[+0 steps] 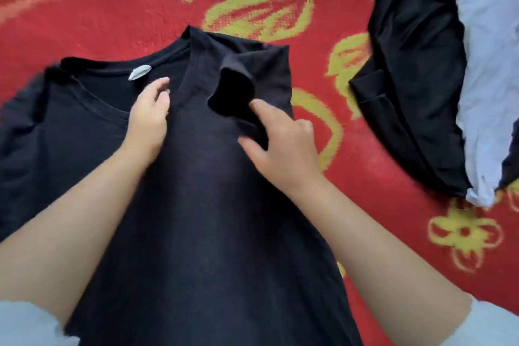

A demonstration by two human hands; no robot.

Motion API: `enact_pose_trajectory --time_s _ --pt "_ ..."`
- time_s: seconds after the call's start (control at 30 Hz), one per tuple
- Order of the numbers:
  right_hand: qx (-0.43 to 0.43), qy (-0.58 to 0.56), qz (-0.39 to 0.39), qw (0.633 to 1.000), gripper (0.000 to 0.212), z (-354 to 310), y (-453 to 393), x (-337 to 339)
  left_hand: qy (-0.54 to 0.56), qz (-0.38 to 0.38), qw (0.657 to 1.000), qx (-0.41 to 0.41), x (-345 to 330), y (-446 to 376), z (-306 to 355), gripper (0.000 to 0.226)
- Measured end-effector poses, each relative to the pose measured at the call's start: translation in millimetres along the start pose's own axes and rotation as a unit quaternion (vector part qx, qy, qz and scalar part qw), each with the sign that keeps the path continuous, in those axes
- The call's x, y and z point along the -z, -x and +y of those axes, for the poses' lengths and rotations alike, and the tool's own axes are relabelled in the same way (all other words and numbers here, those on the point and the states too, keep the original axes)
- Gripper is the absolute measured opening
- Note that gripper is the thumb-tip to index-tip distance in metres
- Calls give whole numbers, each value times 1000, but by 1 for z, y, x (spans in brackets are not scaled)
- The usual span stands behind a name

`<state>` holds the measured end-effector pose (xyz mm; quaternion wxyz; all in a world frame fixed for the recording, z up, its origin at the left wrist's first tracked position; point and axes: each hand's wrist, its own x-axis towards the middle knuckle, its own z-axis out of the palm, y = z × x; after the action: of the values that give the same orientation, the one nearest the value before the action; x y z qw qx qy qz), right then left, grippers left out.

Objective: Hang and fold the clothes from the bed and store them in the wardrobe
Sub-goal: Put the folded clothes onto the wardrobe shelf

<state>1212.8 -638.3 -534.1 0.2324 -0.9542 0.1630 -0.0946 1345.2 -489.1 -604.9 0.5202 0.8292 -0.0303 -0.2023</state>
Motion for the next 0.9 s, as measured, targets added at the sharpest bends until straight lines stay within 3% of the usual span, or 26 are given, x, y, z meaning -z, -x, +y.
enact_pose_trajectory --time_s 0.1,0.17,0.33,0.47,0.57,0.67,0.73,0.9 --pt "10 -91 -121 988 49 -2 42 -21 -5 -4 997 71 36 12 -15 34" --pt "-15 -85 -95 992 46 19 66 -25 -22 -7 996 86 43 22 -18 31" --pt "-85 120 0 989 62 62 78 -37 -185 7 983 7 18 20 0 32" --pt "-27 67 -9 997 42 80 83 -45 -244 -42 967 -63 -31 -1 30 46" --pt "-19 30 -28 999 44 93 93 -44 -270 -90 957 -51 -68 -26 53 48" --pt "-10 22 -13 1000 41 98 87 -43 -270 -112 956 -22 -95 -49 72 28" --pt "8 24 13 1000 42 106 86 -42 -251 -117 960 -31 -111 -60 78 42" --pt "26 42 64 997 48 136 108 -44 -194 -131 972 -33 -139 -78 84 38"
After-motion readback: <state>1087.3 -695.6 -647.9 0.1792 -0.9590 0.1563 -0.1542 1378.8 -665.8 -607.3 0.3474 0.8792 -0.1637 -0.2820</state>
